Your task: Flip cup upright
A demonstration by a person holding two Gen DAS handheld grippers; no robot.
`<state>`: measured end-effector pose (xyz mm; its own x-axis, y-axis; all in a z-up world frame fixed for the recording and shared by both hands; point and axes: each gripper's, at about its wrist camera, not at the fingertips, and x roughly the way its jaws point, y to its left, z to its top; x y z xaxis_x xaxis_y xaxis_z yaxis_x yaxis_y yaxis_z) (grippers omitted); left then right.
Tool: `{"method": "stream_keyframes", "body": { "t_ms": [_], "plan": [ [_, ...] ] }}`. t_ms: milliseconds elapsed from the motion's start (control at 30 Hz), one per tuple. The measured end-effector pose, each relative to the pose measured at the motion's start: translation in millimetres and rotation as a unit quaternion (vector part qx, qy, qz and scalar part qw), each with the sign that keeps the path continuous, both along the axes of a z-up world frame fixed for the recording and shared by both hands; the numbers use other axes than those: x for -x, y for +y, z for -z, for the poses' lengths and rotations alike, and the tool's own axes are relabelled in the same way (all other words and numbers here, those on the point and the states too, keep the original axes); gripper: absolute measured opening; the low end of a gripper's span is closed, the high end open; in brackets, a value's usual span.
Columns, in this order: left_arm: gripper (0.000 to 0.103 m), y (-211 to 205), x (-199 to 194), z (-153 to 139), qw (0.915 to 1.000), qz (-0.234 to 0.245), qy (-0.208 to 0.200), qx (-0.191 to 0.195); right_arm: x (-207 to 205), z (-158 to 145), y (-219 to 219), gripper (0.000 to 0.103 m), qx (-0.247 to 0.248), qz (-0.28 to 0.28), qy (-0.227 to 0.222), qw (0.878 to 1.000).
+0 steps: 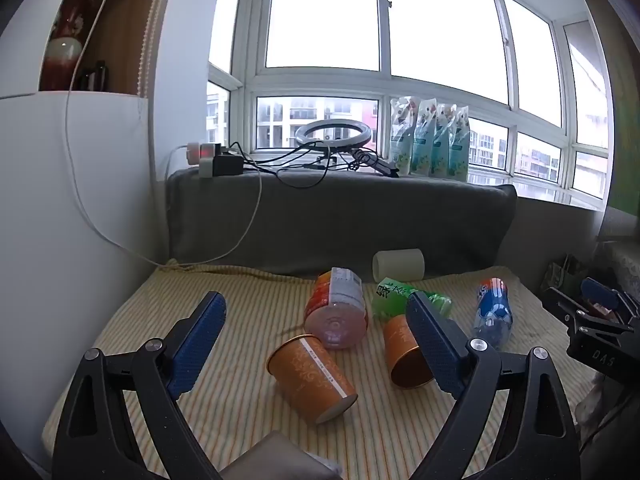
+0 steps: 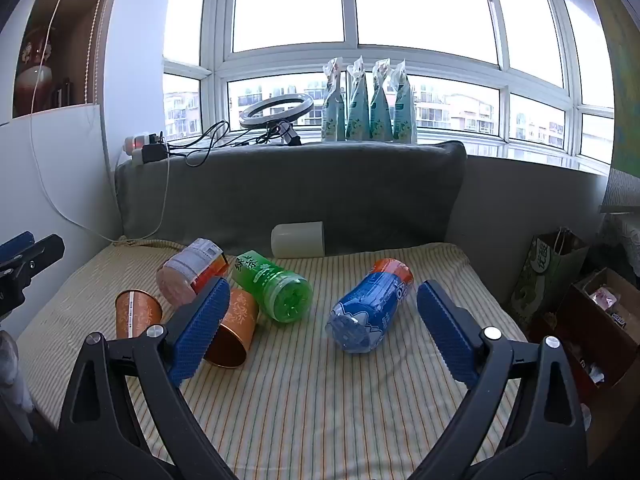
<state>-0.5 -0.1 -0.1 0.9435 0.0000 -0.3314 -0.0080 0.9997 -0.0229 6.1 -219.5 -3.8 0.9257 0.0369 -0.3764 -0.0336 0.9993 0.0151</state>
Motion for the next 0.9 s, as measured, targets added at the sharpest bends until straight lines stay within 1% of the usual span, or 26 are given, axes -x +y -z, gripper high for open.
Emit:
{"method": "stream_keyframes", "body": {
  "t_ms": [33, 267, 333, 367, 500, 567, 900],
  "plan": [
    [0.092, -0.2, 0.3, 0.0, 1.0000, 0.000, 0.000, 0.001, 0.0, 0.1, 0.0, 0.097, 0.001, 0.000, -0.007, 1.000],
    [0.092, -2.2, 1.4, -1.3, 1.0000, -0.003, 0.000, 0.003, -2.5, 0.8, -0.5, 0.097, 0.001, 0.000, -0.003, 1.000],
    [0.092, 2.1, 5.7, 2.1, 1.0000, -0.005, 0.002, 0.006, -3.1, 0.9, -0.3, 0.097, 0.000, -0.001, -0.001, 1.000],
    [0.092, 6.3, -2.1, 5.9, 0.9999, -0.006, 0.008, 0.010, -2.9, 0.7, 0.4, 0.097, 0.001, -0.001, -0.002, 1.000],
    [0.092, 5.2, -0.8, 8.0, 0.9999, -0.006, 0.007, 0.010, -3.1, 3.0, 1.2, 0.097, 0.002, -0.004, -0.001, 1.000],
    [0.092, 6.7, -2.5, 4.2, 0.9999, -0.006, 0.010, 0.012, -3.9, 2.1, 1.6, 0.097, 0.002, -0.005, -0.001, 1.000],
    [0.092, 9.8, -3.0, 4.9, 0.9998, -0.007, 0.010, 0.013, -4.7, 1.9, 1.0, 0.097, 0.003, -0.006, 0.001, 1.000]
  ]
}}
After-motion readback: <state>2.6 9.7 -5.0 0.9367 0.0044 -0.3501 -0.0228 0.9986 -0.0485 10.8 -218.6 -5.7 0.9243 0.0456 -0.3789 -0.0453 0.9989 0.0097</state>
